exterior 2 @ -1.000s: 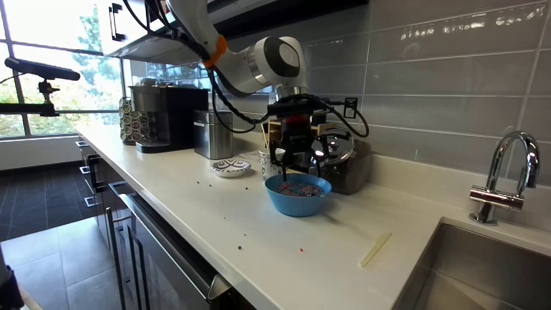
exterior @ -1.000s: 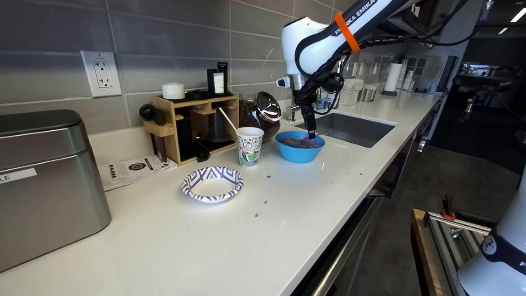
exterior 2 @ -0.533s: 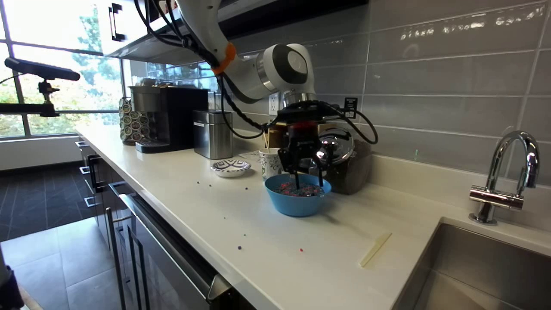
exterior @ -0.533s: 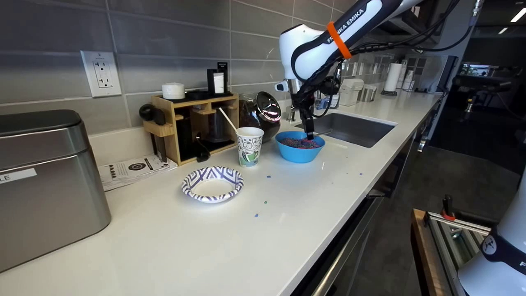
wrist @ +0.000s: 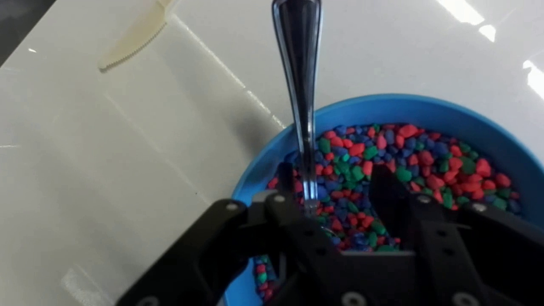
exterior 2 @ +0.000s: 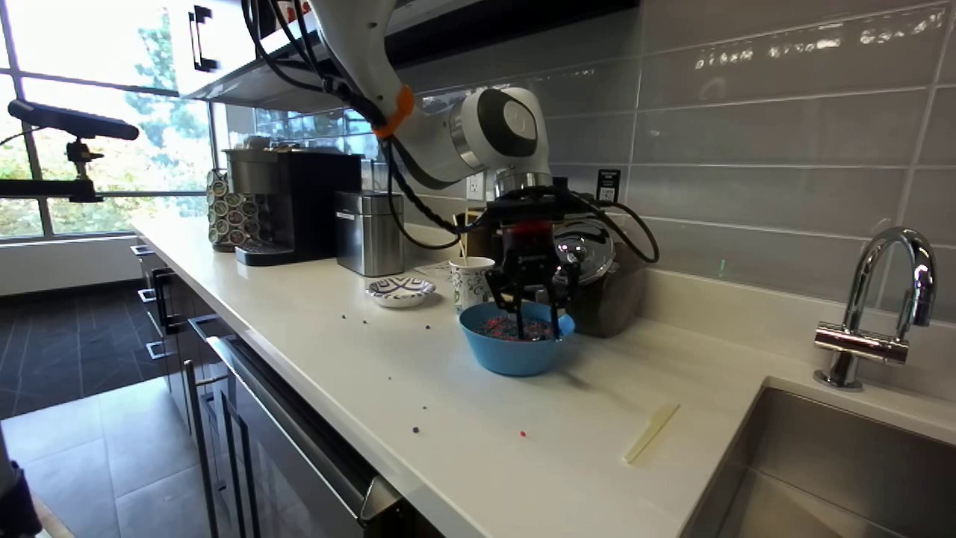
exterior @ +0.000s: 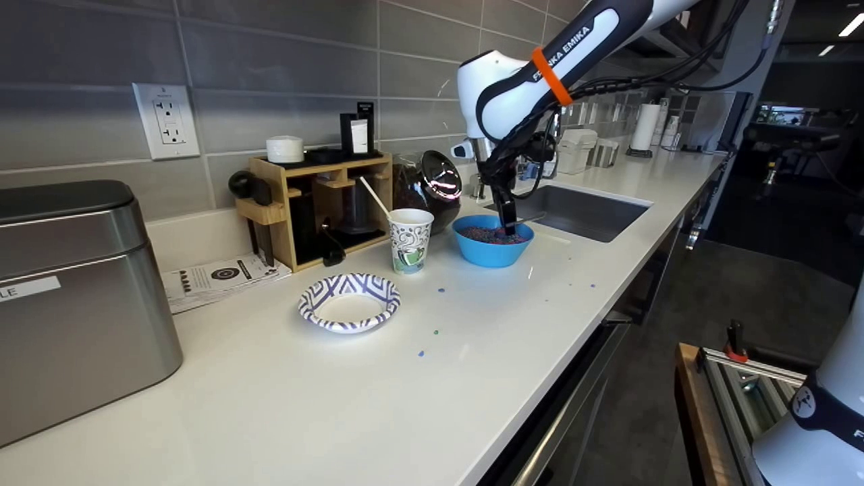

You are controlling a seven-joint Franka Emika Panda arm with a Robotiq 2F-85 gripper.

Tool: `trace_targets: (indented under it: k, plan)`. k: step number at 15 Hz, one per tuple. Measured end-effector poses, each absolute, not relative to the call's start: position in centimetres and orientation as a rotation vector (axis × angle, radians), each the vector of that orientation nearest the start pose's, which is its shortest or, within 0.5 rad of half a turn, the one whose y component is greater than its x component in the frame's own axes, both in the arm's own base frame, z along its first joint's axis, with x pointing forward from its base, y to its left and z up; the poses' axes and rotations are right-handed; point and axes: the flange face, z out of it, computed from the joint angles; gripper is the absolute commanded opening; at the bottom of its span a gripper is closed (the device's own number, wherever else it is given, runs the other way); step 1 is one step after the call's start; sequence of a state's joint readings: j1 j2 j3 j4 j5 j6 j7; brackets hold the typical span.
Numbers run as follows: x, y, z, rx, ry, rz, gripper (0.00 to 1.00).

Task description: Use the silver spoon to place some cereal from the blue bowl into the coffee cup.

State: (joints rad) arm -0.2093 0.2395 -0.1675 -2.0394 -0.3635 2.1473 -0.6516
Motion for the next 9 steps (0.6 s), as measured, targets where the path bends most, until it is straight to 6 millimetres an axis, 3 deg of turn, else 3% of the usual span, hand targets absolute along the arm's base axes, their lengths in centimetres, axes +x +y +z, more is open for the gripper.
trace_targets:
  k: [2,3,5,6,9]
  plan:
    - [53.13,-22.33,31.93,-3.228,-0.83,0.46,0.36]
    - [53.17,-22.33,31.91,-3.228,-0.835,0.456,0.27]
    - [53.27,-22.35,31.88,-3.229,-0.845,0.446,0.28]
    - [53.3,-22.38,31.88,-3.229,-0.851,0.441,0.22]
    - [53.3,-22.51,31.89,-3.228,-0.859,0.435,0.16]
